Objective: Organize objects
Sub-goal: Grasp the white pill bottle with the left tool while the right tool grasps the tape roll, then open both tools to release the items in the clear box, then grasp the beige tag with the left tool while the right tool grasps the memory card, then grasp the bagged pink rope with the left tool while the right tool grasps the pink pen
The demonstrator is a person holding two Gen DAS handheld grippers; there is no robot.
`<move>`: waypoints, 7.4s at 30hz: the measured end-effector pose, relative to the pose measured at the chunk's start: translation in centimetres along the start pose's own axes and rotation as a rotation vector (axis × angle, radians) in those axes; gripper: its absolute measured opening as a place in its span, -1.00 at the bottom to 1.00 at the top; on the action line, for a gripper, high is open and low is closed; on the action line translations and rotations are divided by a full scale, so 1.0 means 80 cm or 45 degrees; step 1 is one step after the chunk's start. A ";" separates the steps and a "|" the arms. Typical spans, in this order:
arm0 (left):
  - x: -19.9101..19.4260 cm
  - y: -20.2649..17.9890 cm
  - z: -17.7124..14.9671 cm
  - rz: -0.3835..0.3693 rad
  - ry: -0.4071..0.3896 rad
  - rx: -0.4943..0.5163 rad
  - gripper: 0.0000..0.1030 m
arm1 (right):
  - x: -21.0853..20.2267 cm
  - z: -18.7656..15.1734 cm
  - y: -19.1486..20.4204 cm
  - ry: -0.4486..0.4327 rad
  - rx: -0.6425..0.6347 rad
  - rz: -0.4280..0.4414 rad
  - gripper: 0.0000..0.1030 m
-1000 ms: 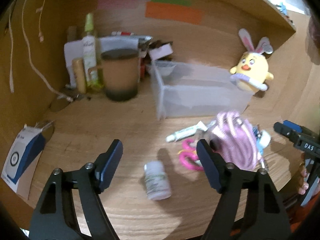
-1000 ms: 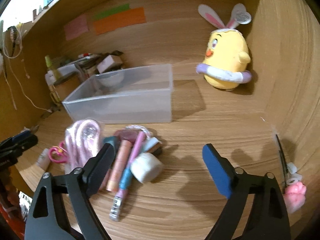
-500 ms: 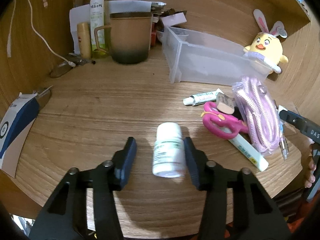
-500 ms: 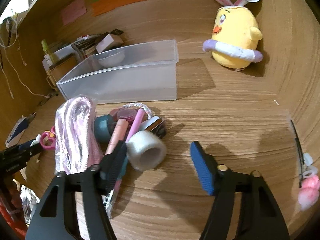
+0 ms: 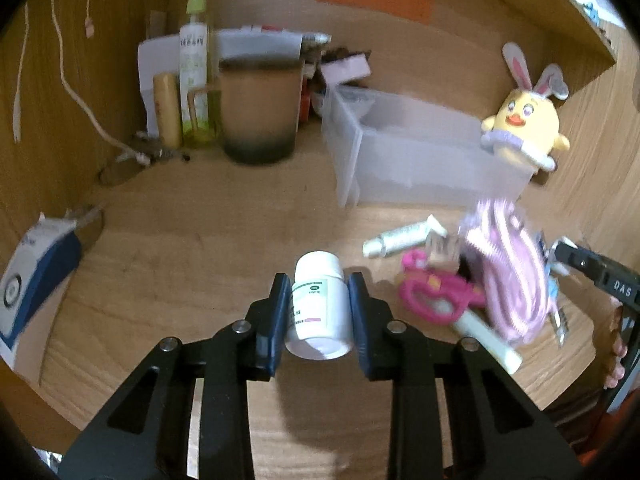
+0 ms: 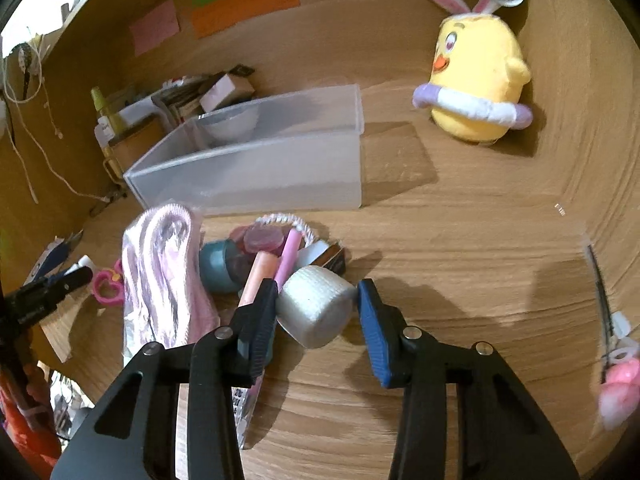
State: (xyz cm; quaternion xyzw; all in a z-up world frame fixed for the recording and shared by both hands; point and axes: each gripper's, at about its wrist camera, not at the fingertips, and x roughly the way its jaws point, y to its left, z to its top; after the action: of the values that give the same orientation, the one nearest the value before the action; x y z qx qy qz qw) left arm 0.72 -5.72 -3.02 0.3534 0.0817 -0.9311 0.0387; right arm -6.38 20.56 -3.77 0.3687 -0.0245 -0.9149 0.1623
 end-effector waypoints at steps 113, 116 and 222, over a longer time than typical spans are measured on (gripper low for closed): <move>0.080 -0.075 0.045 -0.224 0.174 0.342 -0.54 | 0.036 0.010 -0.049 0.207 0.199 0.023 -0.50; 0.072 -0.069 0.052 -0.220 0.147 0.319 -0.54 | 0.035 0.008 -0.038 0.203 0.161 0.010 -0.19; 0.086 -0.166 0.024 -0.171 0.262 0.056 0.92 | -0.004 -0.006 -0.005 0.080 -0.094 0.039 -0.02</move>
State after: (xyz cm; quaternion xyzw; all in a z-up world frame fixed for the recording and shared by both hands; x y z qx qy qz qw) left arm -7.41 6.92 -4.53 0.4415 0.0883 -0.8920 -0.0402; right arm -5.94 21.06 -3.99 0.3904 0.0088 -0.9007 0.1905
